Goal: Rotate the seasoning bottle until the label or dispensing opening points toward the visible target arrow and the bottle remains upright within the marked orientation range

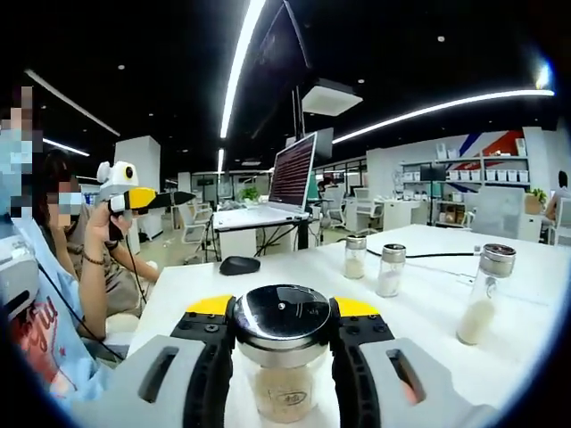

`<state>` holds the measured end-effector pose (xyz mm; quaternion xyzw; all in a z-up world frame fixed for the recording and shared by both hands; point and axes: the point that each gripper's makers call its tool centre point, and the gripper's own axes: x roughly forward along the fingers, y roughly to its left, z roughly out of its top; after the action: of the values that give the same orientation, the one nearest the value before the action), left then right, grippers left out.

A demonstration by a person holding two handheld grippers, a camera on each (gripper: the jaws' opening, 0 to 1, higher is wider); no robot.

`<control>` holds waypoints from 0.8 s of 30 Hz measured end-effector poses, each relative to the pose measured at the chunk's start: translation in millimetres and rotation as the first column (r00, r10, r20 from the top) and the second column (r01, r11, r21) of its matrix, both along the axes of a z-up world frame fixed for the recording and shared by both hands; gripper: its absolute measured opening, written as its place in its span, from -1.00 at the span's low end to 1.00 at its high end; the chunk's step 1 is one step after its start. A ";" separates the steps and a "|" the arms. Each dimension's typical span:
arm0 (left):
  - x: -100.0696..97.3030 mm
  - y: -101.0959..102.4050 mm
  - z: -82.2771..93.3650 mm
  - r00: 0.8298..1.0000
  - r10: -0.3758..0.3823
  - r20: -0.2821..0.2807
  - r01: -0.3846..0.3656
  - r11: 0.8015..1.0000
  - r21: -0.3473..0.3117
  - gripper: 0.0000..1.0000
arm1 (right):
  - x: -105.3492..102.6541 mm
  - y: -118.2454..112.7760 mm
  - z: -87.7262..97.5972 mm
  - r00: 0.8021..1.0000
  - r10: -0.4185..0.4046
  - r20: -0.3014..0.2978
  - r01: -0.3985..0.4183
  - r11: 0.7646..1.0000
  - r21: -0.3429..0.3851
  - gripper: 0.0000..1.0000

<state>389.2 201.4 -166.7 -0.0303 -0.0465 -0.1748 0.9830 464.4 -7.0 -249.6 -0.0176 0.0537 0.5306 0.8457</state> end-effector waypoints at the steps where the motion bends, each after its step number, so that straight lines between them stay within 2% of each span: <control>1: 0.0 0.4 -0.3 1.000 0.001 -0.001 -0.001 1.000 0.004 0.84 | 0.3 0.6 -0.2 1.000 -0.009 0.003 0.009 1.000 0.002 -0.18; 5: 0.1 0.7 0.2 1.000 0.001 0.000 -0.001 1.000 0.002 0.84 | 2.9 -0.3 0.2 0.998 -0.056 0.005 0.056 0.998 0.005 -0.17; 17: 0.8 0.7 -0.3 1.000 -0.002 -0.005 0.002 1.000 0.004 0.84 | 4.1 -0.8 -0.2 0.994 -0.107 0.010 0.107 0.994 0.015 -0.17; 24: 0.7 -3.3 -1.4 1.000 -0.009 -0.008 0.009 1.000 0.011 0.86 | 5.6 -1.7 -0.3 0.986 -0.167 0.005 0.166 0.986 0.021 -0.17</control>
<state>389.8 198.2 -168.1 -0.0257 -0.0413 -0.1792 0.9826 470.0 -8.7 -249.9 -0.0062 0.0465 0.4586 0.8874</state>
